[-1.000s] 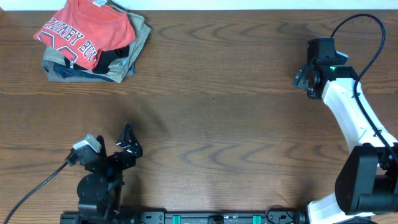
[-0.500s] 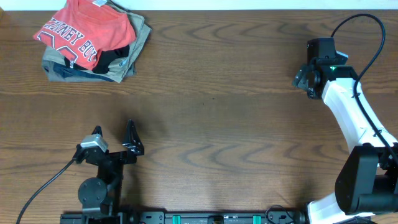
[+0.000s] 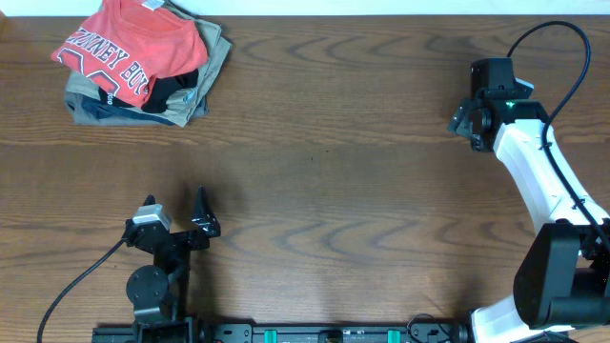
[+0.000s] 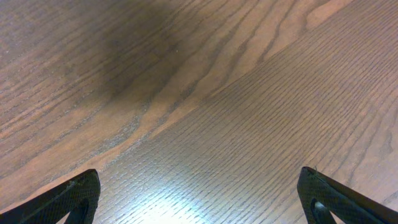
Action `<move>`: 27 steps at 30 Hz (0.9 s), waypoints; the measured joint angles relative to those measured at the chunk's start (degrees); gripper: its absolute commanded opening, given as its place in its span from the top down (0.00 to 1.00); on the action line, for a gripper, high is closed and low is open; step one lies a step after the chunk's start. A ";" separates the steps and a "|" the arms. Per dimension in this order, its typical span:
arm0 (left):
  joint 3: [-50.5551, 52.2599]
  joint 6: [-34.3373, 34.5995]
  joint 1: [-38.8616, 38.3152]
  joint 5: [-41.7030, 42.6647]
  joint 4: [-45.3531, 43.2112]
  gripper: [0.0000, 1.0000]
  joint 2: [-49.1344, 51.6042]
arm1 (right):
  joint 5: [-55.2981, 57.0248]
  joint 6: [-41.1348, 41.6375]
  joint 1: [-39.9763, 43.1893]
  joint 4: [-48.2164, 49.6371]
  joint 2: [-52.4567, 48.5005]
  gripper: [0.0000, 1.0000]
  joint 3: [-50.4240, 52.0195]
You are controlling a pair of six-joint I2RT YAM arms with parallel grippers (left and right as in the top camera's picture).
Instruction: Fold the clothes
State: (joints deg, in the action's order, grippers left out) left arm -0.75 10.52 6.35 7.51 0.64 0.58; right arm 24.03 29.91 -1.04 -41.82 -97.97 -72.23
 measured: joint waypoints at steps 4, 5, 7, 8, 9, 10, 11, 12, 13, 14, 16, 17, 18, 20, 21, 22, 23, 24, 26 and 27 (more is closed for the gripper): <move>-0.13 -0.74 0.00 -0.02 0.22 0.02 0.00 | 0.00 0.00 0.00 0.00 0.00 0.01 0.00; -0.13 -0.96 0.00 -0.02 0.24 0.02 0.00 | 0.00 0.00 0.00 0.00 0.00 0.01 0.00; -0.13 -1.38 0.00 -0.04 0.26 0.02 0.00 | 0.00 0.00 0.00 0.00 0.00 0.01 0.00; -0.13 -1.42 0.00 -0.04 0.26 0.02 0.00 | 0.02 0.00 0.00 0.00 0.00 0.01 0.00; -0.13 -1.44 0.00 -0.07 0.26 0.02 0.00 | 0.00 0.00 0.00 0.00 0.00 0.01 0.00; -0.13 -1.49 0.00 -0.11 0.26 0.02 0.00 | 0.00 0.00 0.00 0.00 0.00 0.01 0.00; -0.13 -1.55 0.00 -0.15 0.28 0.02 0.00 | 0.00 0.00 0.00 0.00 0.00 0.01 0.00; -0.13 -1.57 0.00 -0.15 0.28 0.02 0.00 | 0.00 0.00 0.00 0.00 0.00 0.01 0.00; -0.13 -1.57 0.00 -0.17 0.28 0.02 0.00 | 0.02 0.00 0.00 0.00 0.00 0.01 0.00; -0.13 -1.57 0.00 -0.17 0.31 0.02 0.00 | 0.02 0.00 0.00 0.00 -0.02 0.01 0.00; -0.13 -1.57 0.00 -0.17 0.31 0.02 0.00 | 0.00 0.00 0.00 0.00 0.00 0.01 0.00; -0.13 -1.57 0.00 -0.17 0.31 0.02 0.00 | 0.00 0.00 0.00 0.00 0.00 0.01 0.00; -0.13 -1.57 0.00 -0.15 0.31 0.02 0.00 | 0.02 0.00 0.00 0.00 0.00 0.01 0.00; -0.15 -1.57 0.00 -0.17 0.31 0.02 0.00 | 0.00 0.00 0.00 0.00 -0.02 0.01 0.00; -0.13 -1.57 0.00 -0.15 0.31 0.02 0.00 | 0.00 0.00 0.00 0.00 0.00 0.01 0.00; -0.13 -1.57 0.00 -0.15 0.31 0.02 0.00 | 0.00 0.00 0.00 0.00 0.00 0.01 0.00; -0.15 -1.57 0.00 -0.17 0.31 0.02 0.00 | 0.00 0.00 0.00 0.00 0.00 0.01 0.00; -0.15 -1.57 0.00 -0.17 0.31 0.02 0.00 | 0.00 0.00 0.00 0.00 0.00 0.01 0.00; -0.15 -1.57 0.00 -0.17 0.31 0.02 0.00 | 0.00 0.00 0.00 0.00 0.00 0.01 0.00; -0.15 -1.57 0.00 -0.17 0.31 0.02 0.00 | 0.00 0.00 0.00 0.00 0.00 0.01 0.00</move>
State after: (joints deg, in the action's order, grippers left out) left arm -0.91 8.95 6.35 7.33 0.95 0.58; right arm 24.03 29.91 -1.04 -41.82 -97.97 -72.23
